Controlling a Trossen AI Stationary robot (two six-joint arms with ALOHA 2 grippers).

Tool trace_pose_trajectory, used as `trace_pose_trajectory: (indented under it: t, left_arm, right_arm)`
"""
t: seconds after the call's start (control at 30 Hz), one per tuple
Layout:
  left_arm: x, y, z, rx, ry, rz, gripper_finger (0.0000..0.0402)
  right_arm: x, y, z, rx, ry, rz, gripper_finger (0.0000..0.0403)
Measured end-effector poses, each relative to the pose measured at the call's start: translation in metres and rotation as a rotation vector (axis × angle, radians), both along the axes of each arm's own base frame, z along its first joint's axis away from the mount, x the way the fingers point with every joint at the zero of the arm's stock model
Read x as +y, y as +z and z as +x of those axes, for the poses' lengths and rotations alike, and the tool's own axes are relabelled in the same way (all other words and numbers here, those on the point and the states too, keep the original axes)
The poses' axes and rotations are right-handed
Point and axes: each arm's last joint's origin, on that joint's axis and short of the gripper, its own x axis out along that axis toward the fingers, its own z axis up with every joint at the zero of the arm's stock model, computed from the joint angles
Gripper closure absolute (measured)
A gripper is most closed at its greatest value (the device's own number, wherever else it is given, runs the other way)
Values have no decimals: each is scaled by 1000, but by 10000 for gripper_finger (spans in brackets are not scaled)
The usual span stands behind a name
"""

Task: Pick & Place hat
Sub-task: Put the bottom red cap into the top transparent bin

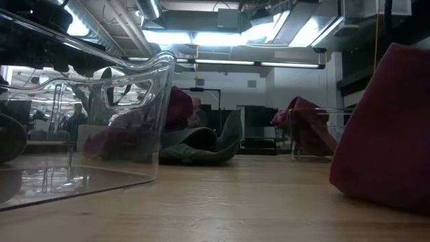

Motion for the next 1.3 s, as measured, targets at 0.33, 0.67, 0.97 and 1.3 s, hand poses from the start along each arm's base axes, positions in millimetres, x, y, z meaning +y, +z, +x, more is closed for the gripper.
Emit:
trace_pose_trajectory:
  t: [0.33,0.67,0.97,1.3]
  left_arm:
    - [0,0,0,0,0,0,156]
    - [0,0,0,0,0,0,156]
    - [0,0,0,0,0,0,156]
    - [0,0,0,0,0,0,156]
  right_arm:
    - [7,27,19,-98,83,-115,392]
    - [4,59,32,-71,211,-394,392]
    - [-11,100,41,-33,340,-721,393]
    - [-42,154,37,117,534,-1194,393]
